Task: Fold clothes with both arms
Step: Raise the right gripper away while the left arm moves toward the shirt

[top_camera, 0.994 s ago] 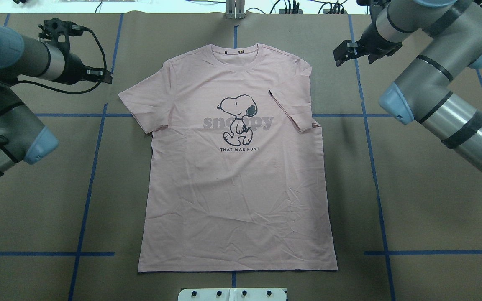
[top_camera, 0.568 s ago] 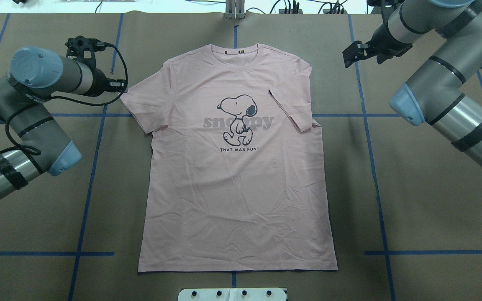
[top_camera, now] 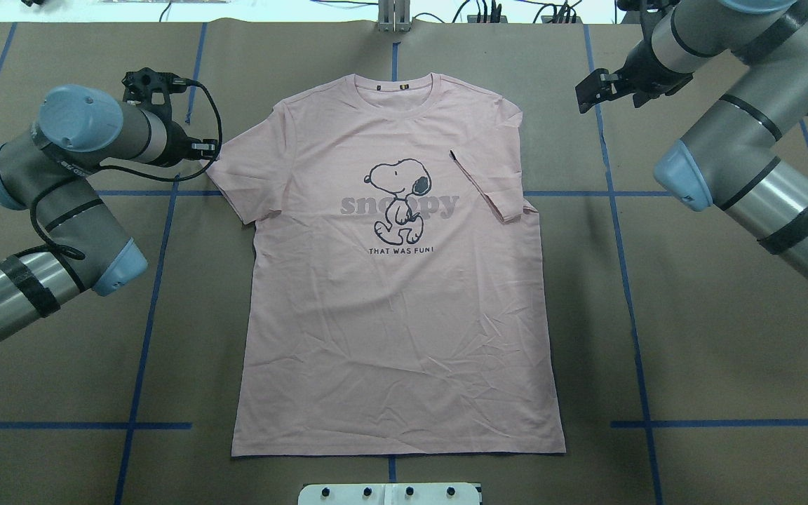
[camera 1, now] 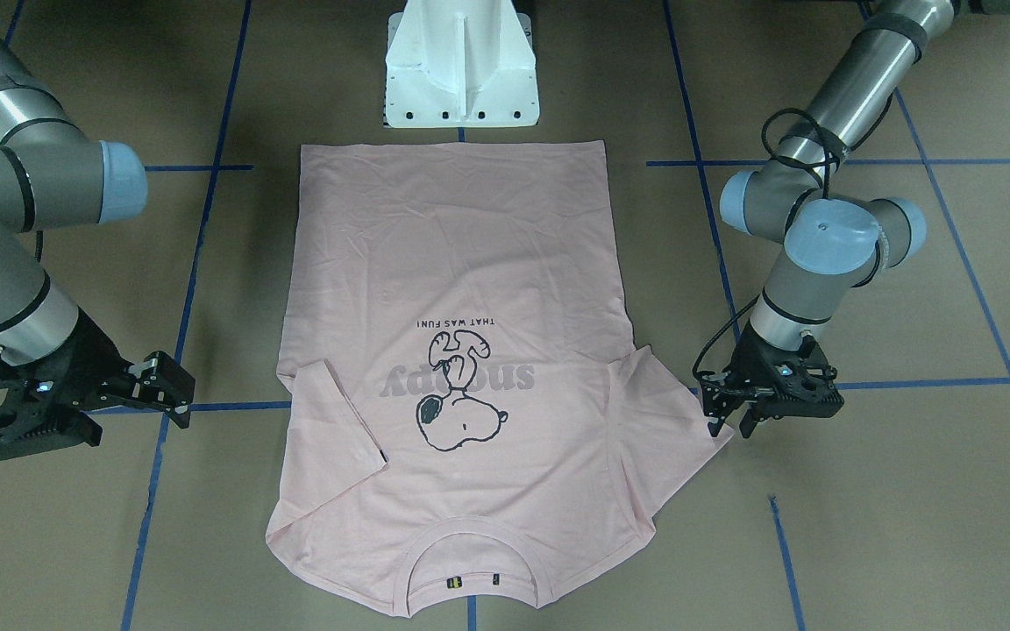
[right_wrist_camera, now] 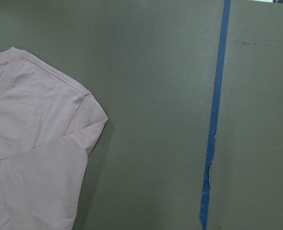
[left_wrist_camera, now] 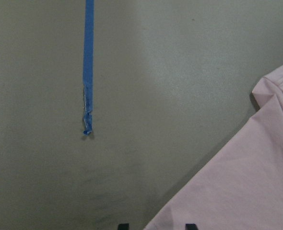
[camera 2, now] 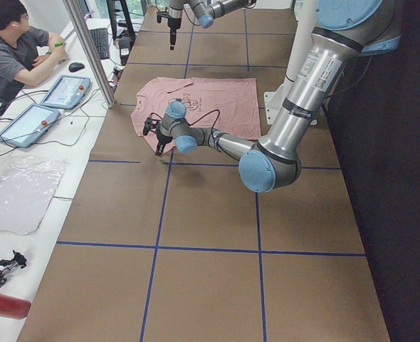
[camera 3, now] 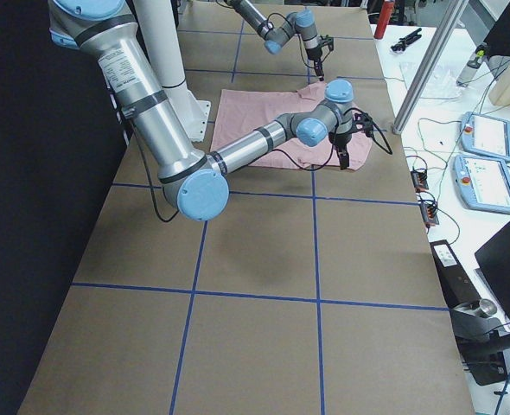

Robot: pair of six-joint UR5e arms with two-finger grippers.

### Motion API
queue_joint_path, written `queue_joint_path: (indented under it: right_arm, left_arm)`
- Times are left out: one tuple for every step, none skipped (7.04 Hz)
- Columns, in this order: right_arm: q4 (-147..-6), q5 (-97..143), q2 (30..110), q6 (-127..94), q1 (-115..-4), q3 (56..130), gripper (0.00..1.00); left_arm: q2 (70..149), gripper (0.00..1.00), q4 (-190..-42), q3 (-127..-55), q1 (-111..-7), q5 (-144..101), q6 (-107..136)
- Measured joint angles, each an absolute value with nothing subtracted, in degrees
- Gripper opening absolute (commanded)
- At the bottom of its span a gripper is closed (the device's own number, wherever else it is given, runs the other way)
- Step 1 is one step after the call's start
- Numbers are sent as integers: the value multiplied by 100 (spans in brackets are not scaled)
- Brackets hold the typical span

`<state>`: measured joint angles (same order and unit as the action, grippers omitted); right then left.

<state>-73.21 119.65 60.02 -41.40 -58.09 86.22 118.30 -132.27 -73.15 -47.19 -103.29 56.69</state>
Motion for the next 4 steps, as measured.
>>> queue_joint_path:
  right_arm:
    - [-7321, 11963, 6005, -4140, -5810, 8622, 100]
    - [-7321, 11962, 6011, -4141, -5810, 8622, 100]
    - [-7321, 11962, 6014, -4148, -5809, 8622, 100]
    - [-7321, 11962, 6015, -4155, -5809, 8625, 100]
  left_arm:
    - [11840, 48, -13246, -7269, -4698, -10320, 5669]
    - [11850, 48, -13334, -7178, -4689, -10314, 5669]
    - [11854, 38, -13469, -7066, -4684, -10311, 5667]
    - [11856, 0, -13546, -7007, -4682, -10310, 5661]
